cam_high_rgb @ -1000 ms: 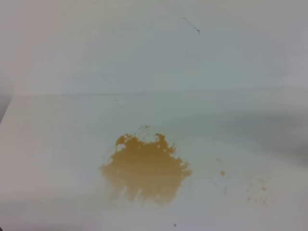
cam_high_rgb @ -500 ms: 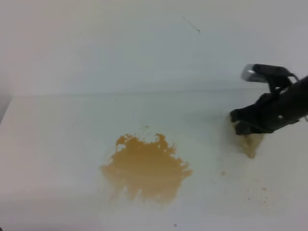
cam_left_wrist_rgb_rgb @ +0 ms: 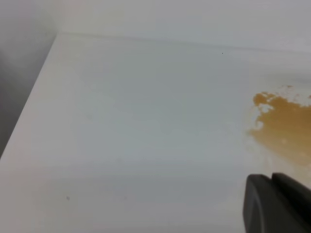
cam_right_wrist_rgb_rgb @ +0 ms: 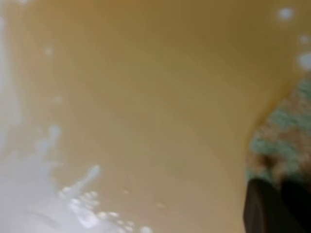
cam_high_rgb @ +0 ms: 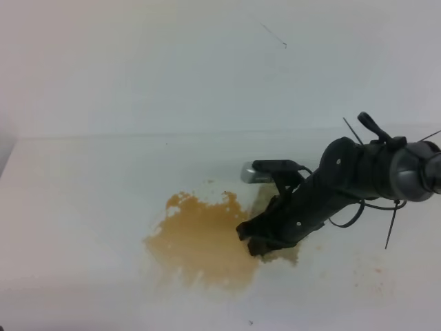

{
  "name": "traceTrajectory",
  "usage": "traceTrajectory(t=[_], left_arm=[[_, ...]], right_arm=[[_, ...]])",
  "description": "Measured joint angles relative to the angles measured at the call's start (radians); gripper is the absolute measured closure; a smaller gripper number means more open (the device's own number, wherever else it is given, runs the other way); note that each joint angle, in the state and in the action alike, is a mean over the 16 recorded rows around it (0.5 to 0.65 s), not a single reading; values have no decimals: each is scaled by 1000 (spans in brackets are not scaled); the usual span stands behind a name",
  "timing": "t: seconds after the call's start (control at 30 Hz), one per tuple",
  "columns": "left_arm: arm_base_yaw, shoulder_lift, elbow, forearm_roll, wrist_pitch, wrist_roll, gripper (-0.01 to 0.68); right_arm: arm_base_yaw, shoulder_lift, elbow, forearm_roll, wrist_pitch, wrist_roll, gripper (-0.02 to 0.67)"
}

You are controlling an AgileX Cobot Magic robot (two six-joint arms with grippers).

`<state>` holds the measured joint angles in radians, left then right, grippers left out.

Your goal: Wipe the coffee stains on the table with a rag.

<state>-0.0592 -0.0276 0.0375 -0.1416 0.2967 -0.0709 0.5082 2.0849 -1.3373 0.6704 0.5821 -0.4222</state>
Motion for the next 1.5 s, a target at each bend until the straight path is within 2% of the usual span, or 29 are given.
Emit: traceTrajectory(t=[0.33,0.57,0.97,1.5], left_arm=[[0,0,0,0,0,0,672],[0,0,0,0,0,0,672],[0,0,0,0,0,0,672],[0,0,0,0,0,0,672]], right_arm=[[73,68,-50,163,37,-89,648],[105,116,-131,195,111,-106,648],[153,175,-317,115,222,-49,648],[158,206,-635,-34,319,79,641]])
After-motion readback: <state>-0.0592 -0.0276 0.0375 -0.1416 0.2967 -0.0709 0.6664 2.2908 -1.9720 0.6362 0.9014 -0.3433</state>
